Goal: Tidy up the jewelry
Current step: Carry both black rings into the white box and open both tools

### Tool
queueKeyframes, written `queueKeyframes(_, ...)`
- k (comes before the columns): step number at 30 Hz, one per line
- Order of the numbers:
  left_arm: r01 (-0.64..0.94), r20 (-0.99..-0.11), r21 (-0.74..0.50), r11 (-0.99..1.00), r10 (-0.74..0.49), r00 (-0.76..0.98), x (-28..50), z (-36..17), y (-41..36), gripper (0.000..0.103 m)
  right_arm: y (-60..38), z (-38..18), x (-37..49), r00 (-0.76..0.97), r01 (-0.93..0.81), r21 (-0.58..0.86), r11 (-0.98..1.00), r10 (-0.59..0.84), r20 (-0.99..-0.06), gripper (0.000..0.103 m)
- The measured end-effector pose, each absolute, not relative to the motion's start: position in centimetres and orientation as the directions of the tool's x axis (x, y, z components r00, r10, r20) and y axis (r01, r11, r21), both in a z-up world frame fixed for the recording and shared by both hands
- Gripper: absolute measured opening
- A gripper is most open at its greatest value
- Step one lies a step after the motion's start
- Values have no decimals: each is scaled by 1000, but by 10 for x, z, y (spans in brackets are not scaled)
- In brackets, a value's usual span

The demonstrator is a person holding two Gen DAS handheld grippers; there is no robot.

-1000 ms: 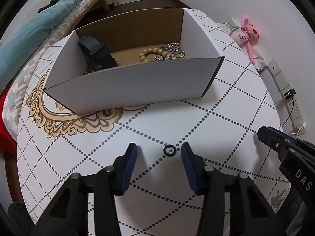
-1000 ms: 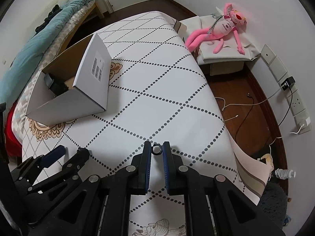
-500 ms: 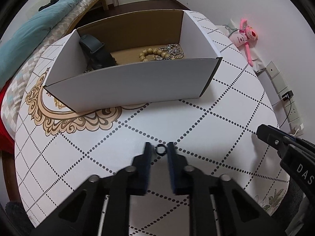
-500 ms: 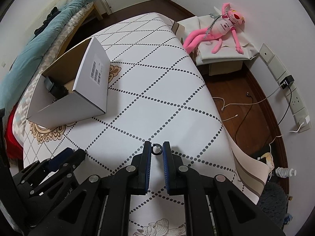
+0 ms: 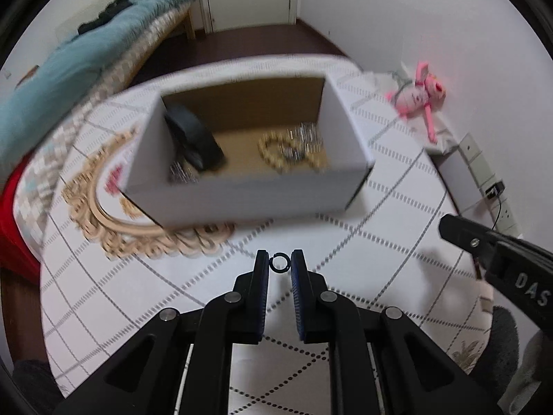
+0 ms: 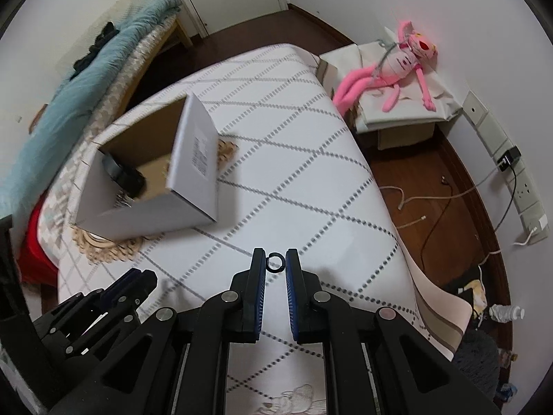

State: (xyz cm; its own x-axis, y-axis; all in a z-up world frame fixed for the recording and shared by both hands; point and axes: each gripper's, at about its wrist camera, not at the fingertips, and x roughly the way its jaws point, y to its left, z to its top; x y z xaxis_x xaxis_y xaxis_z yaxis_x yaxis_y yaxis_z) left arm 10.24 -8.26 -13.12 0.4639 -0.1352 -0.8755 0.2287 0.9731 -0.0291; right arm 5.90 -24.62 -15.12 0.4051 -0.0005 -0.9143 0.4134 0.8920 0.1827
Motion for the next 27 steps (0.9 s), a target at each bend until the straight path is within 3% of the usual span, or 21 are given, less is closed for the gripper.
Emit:
queueKeyframes(6, 208, -863, -131, 969, -215, 458, 130, -93, -60, 10, -236, -121, 82, 472, 352, 260, 899, 69, -879, 12)
queueKeyframes(12, 175, -881, -225, 958, -277, 384, 188, -83, -33, 10, -229, -107, 143, 495, 281, 436, 855, 261, -829, 12)
queueKeyframes(22, 27, -911, -319, 947, -314, 268, 227, -102, 0, 12, -210, -149, 242, 310, 268, 498, 825, 415, -855, 13)
queueKeyframes(24, 5, -910, -323, 946, -312, 274, 227, -100, 4, 22, -209, -156, 250, 275, 280, 487, 827, 417, -866, 13)
queueKeyframes(25, -1, -911, -314, 950, -301, 282, 228, -98, 6, 41, -208, -158, 253, 266, 283, 481, 830, 414, -871, 15)
queueKeyframes(26, -6, -912, -302, 953, -288, 292, 228, -96, 7, 64, -209, -159, 254, 263, 287, 471, 834, 404, -876, 23)
queueKeyframes(27, -11, -914, -285, 958, -268, 306, 227, -93, 9, 72, -209, -158, 255, 264, 286, 464, 838, 397, -879, 27)
